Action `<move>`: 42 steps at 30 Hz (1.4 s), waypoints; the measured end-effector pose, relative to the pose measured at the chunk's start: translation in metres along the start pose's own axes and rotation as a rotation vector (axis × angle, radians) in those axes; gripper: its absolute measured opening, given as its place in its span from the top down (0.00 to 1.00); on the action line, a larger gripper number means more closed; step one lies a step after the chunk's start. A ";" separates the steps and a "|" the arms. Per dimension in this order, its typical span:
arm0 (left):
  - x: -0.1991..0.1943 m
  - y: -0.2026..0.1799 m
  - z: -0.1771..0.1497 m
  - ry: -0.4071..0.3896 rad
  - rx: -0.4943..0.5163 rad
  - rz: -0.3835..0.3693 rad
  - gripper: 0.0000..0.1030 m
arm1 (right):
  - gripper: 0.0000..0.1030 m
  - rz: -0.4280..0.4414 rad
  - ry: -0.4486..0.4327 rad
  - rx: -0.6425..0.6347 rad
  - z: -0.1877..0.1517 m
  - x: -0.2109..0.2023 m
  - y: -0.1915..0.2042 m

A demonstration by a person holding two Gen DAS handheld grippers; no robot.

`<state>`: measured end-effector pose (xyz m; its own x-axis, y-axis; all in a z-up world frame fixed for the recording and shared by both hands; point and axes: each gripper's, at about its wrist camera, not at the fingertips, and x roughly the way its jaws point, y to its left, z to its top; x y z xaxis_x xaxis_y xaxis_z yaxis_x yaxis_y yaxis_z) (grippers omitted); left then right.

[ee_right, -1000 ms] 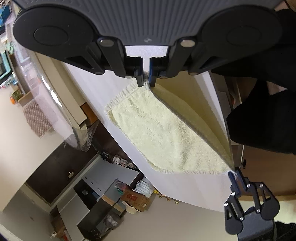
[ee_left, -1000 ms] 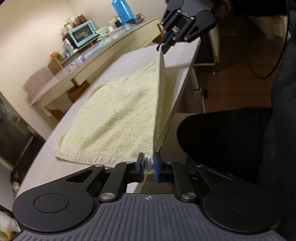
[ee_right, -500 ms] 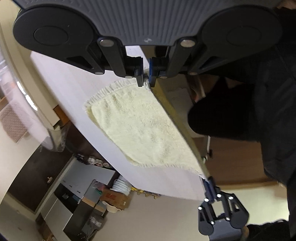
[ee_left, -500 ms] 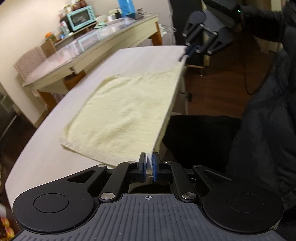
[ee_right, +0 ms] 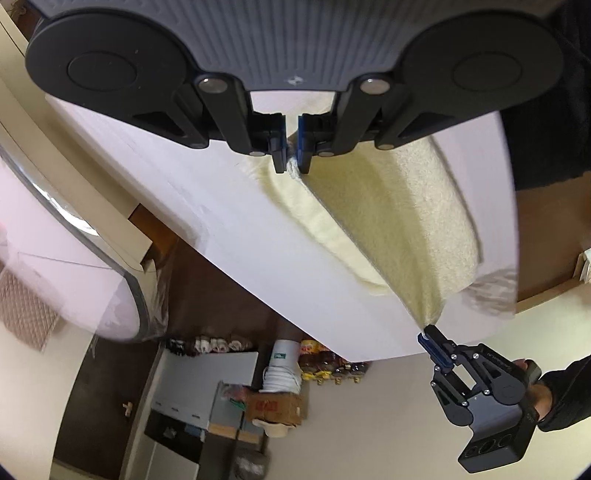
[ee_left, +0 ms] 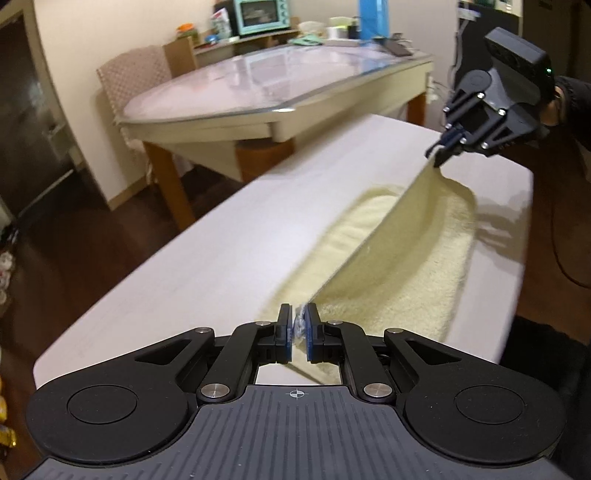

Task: Fold towel
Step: 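Lift the towel edge with both grippers and fold it over the towel, then lower the folded edge and open both grippers, then move both grippers to the folded edge of the towel rectangle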

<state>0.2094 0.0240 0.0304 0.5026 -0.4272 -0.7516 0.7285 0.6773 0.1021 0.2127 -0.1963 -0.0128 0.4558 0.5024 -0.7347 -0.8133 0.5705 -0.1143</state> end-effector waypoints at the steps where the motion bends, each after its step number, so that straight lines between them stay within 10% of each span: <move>1: 0.007 0.006 0.001 0.010 -0.008 -0.002 0.93 | 0.94 0.005 0.008 0.017 0.002 0.007 -0.007; 12: 0.048 0.021 -0.011 0.080 -0.045 0.019 0.93 | 0.92 0.006 0.101 0.083 0.000 0.052 -0.024; 22: 0.035 0.034 -0.022 0.034 -0.108 0.082 0.60 | 0.65 -0.056 0.023 0.188 -0.015 0.032 -0.023; 31: 0.042 0.035 -0.026 0.018 -0.125 0.114 0.59 | 0.65 -0.108 0.018 0.181 -0.017 0.035 -0.015; 42: 0.016 0.051 -0.031 -0.046 -0.212 0.111 0.31 | 0.53 -0.058 -0.138 0.112 0.011 -0.016 0.087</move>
<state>0.2403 0.0703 0.0035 0.5989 -0.3666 -0.7120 0.5561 0.8301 0.0403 0.1388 -0.1473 -0.0035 0.5520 0.5466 -0.6297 -0.7425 0.6658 -0.0729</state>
